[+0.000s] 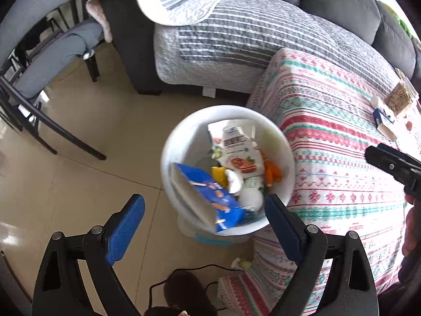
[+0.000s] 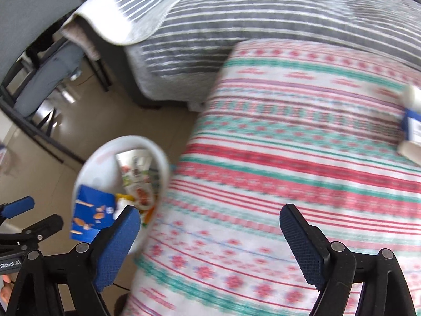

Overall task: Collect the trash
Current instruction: 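Grasp the blue-and-white carton with the right tool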

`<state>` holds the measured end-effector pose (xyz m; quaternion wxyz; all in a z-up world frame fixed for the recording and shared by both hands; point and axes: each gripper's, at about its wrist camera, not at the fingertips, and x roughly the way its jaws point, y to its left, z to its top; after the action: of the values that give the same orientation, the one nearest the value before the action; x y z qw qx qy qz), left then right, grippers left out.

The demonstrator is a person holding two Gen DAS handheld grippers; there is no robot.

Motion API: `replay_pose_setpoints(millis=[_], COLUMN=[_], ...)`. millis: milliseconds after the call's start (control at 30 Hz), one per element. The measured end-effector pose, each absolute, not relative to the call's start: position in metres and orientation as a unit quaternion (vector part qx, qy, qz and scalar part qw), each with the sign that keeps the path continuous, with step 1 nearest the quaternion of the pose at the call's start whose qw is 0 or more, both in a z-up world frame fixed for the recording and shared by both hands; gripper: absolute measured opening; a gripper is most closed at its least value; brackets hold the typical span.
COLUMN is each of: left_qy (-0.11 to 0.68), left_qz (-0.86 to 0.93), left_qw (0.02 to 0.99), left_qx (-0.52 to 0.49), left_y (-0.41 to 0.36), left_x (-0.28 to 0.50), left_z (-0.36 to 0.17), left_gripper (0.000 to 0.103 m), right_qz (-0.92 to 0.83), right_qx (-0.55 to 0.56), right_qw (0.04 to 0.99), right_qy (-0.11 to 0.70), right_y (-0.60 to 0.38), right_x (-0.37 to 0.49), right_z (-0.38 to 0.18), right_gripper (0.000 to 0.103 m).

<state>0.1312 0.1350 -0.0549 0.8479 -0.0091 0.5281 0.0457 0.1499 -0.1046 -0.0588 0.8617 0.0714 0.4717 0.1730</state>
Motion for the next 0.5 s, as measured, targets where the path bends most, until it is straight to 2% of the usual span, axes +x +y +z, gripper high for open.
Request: replay_pose_setpoints(millis=[200,500], left_qy=[0.528,0.517], left_qz=[0.029,-0.010], left_qw=[0.849,0.856], left_qx=[-0.006,-0.009], left_y=[0.106,0.057], left_x=[0.140,0.159], left_z=[-0.054,-0.043], left_gripper=[0.094,0.094], right_qz=[0.120,0.072], right_qx=[0.078,-0.017], right_qw=[0.871,0.876], right_qy=[0.469,0.477], right_y=[-0.162,-0.246], right_x=[0.142,0.156], right_z=[-0.052,-0.041], right_gripper=[0.093,0.099])
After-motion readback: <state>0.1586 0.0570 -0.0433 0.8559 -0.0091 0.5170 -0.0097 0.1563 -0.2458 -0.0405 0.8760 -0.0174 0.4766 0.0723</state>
